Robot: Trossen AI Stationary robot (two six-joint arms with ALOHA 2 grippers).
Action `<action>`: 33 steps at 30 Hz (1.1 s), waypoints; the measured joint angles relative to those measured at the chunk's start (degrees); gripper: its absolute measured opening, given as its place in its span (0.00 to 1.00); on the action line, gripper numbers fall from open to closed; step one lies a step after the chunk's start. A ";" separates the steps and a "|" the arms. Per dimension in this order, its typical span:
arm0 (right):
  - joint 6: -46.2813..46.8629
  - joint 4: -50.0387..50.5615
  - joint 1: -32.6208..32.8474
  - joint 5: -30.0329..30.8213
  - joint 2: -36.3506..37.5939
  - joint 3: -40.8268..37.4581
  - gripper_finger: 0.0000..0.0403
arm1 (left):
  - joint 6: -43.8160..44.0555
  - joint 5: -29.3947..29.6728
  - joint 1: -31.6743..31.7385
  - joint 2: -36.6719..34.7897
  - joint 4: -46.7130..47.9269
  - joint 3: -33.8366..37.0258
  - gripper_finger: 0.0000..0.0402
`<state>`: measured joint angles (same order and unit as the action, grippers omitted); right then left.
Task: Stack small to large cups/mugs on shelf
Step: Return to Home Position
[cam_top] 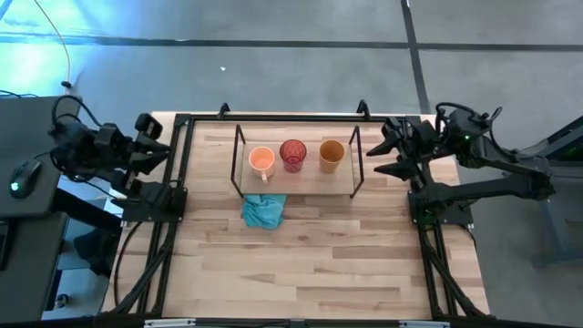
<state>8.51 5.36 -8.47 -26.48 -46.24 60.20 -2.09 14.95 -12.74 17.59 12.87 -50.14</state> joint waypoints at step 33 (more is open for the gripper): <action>0.02 -5.83 -0.07 0.02 -6.71 0.00 0.44 | 0.48 5.97 -0.03 -17.23 3.18 12.61 0.14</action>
<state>8.54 -0.47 -8.54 -26.46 -52.95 60.20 -1.61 20.92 -12.78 0.36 16.05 -37.53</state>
